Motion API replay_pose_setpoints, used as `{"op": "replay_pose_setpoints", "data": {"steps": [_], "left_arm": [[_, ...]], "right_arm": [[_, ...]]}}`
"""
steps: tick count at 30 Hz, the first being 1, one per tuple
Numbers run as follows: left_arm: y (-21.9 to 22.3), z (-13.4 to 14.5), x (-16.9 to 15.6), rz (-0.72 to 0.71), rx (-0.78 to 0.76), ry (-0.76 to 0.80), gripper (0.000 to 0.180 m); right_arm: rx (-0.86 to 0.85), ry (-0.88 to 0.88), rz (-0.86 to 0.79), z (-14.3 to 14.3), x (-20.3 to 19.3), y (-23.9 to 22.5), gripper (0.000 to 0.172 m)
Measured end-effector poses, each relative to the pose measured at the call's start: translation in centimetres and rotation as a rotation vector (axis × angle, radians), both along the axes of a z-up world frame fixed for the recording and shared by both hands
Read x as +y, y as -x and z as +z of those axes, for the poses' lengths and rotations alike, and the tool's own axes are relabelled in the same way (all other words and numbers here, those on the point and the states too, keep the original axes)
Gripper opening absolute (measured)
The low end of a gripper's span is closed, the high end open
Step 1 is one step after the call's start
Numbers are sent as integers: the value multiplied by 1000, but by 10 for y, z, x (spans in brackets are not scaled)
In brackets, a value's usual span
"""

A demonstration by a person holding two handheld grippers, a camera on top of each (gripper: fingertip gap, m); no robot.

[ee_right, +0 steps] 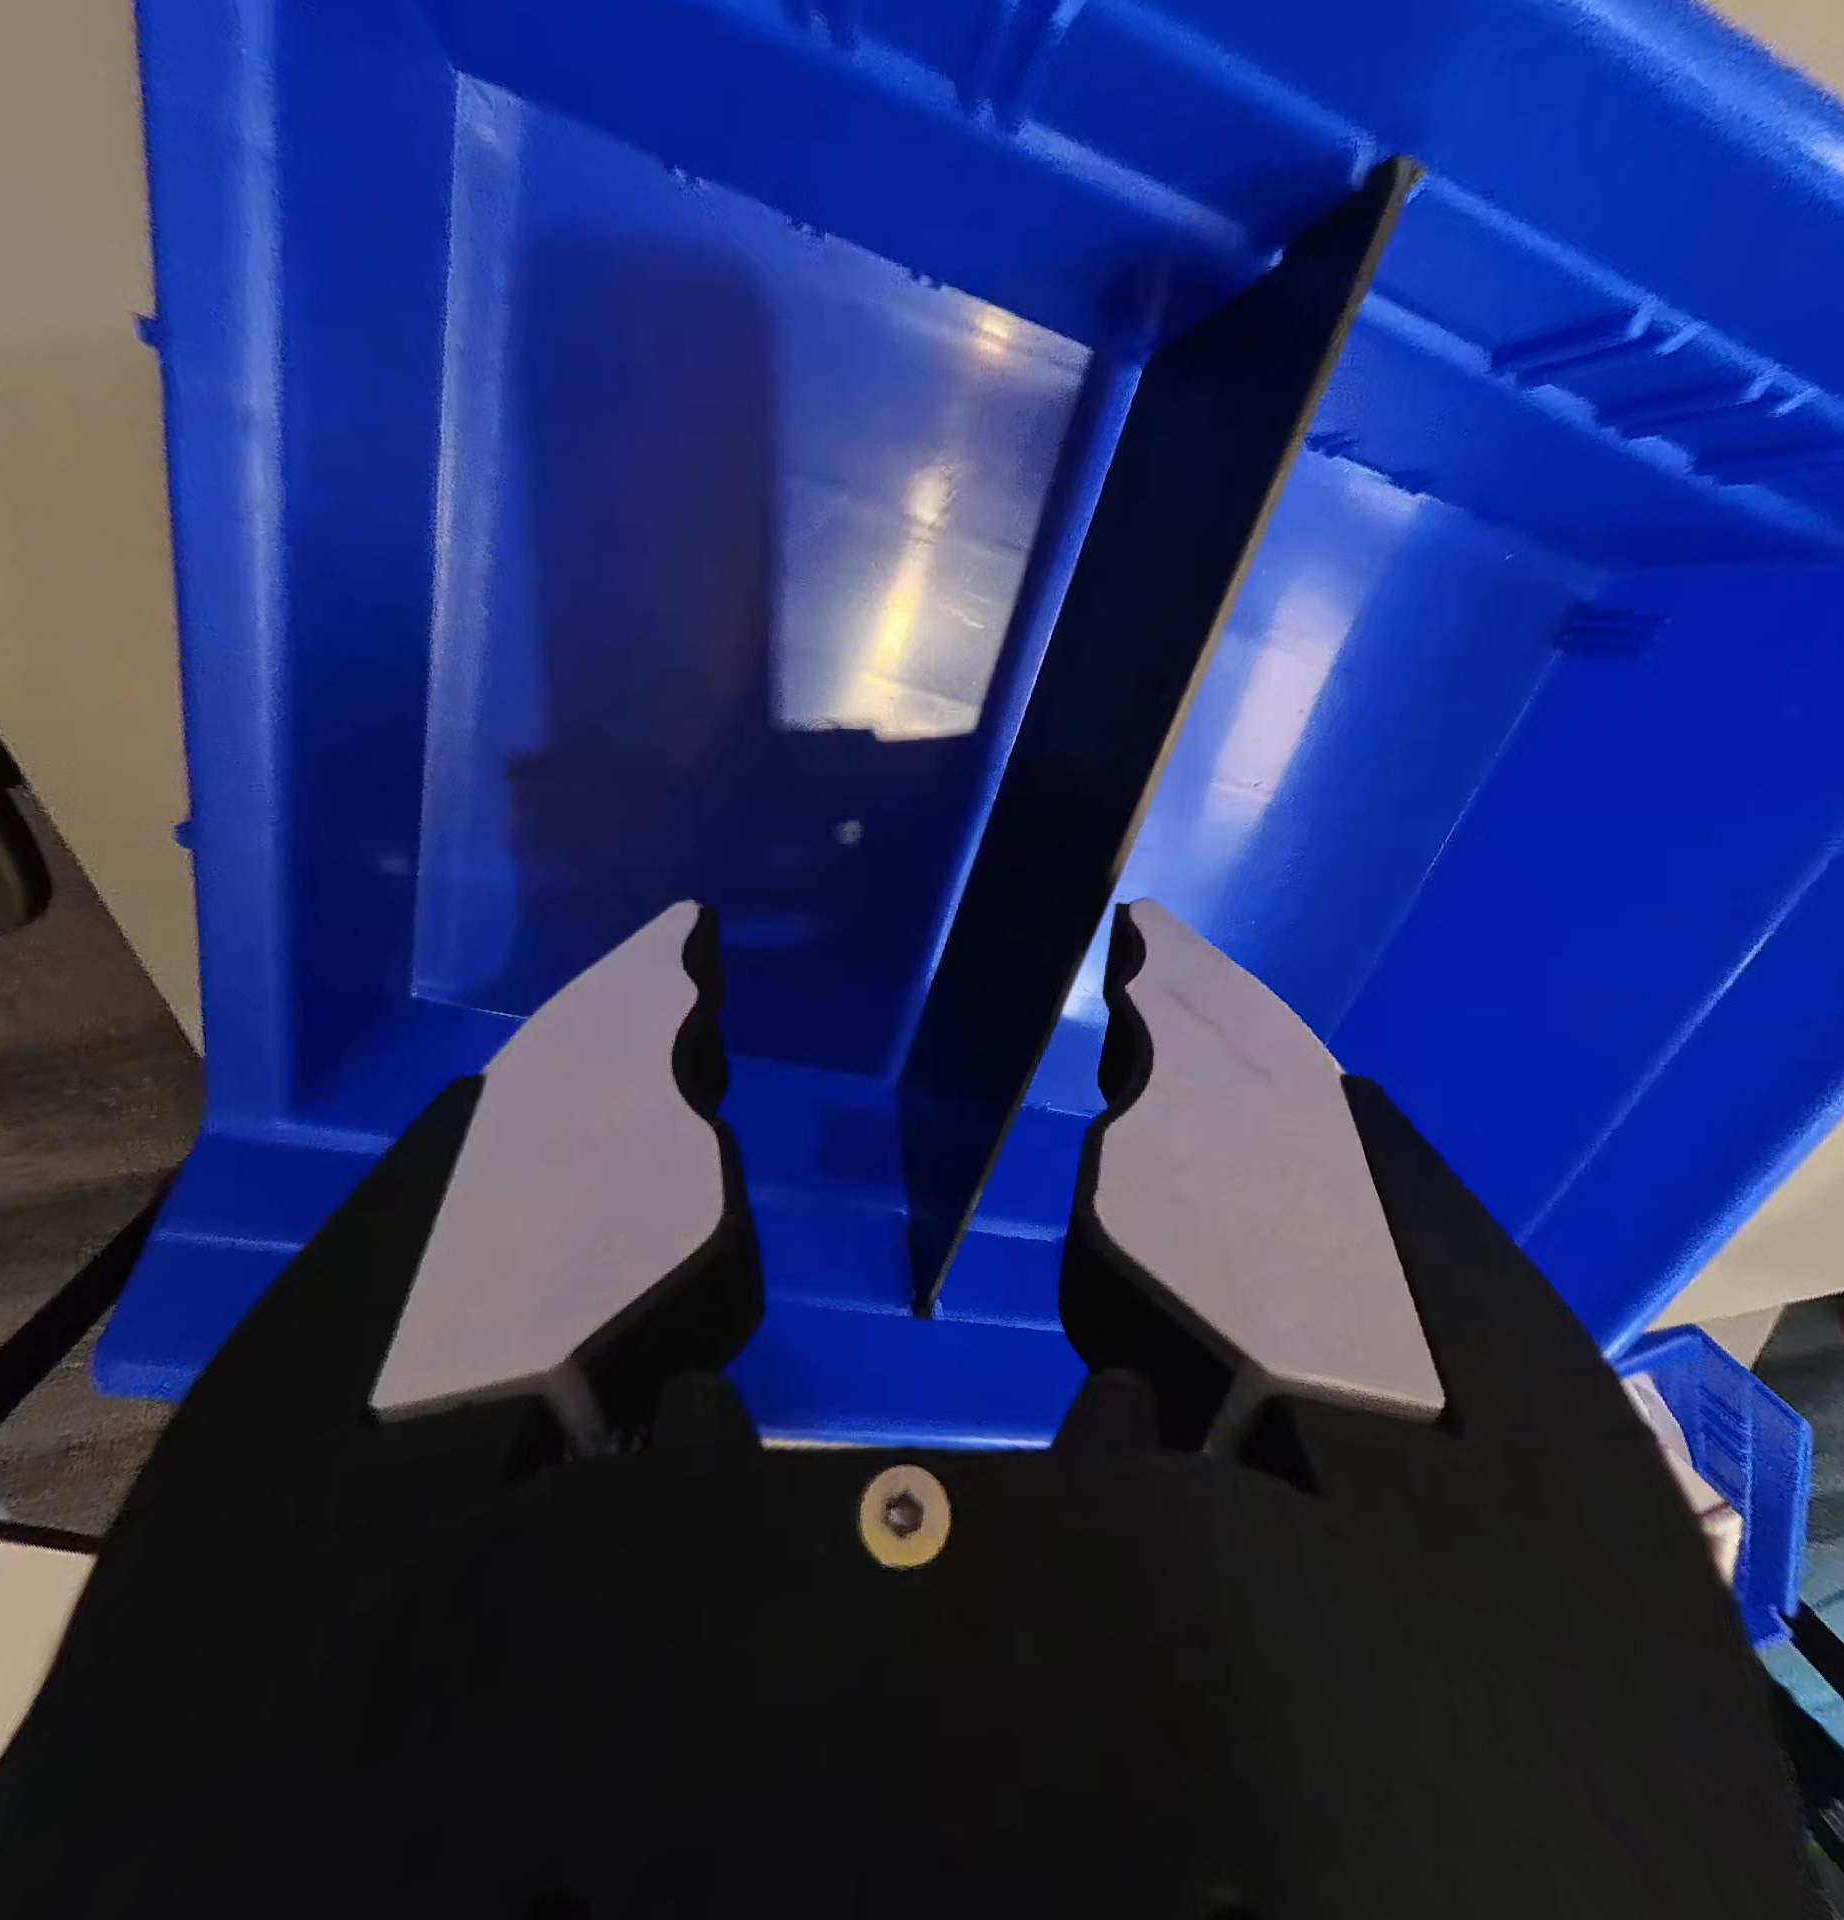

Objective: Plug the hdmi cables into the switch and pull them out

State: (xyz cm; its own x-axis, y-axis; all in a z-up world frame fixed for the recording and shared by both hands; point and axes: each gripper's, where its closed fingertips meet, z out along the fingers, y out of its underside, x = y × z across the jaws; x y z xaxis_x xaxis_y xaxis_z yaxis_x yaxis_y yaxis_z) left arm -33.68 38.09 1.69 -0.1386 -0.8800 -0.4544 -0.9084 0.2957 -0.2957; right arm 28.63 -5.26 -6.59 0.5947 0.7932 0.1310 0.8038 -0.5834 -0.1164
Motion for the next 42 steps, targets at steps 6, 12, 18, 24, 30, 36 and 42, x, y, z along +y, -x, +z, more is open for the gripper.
{"op": "replay_pose_setpoints", "data": {"steps": [6,12,18,24,30,36,42], "left_arm": [[12,-42,-23,-1,103,88,63],[14,-67,10,41,194,-12,49],[14,-82,25,39,264,44,28],[14,-81,27,39,261,59,24],[14,-82,27,52,245,56,25],[14,-82,27,49,216,55,25],[14,-82,26,45,206,47,26]], "right_arm": [[-124,3,-15,-16,7,-25,57],[-184,46,-35,-28,1,-50,28],[-224,26,-83,-28,-3,-74,15],[-233,31,-151,-28,-8,-97,13],[-224,18,-255,-28,-9,-125,12],[-222,2,-307,-28,-16,-141,12],[-245,-20,-233,-27,-22,-146,15]]}}
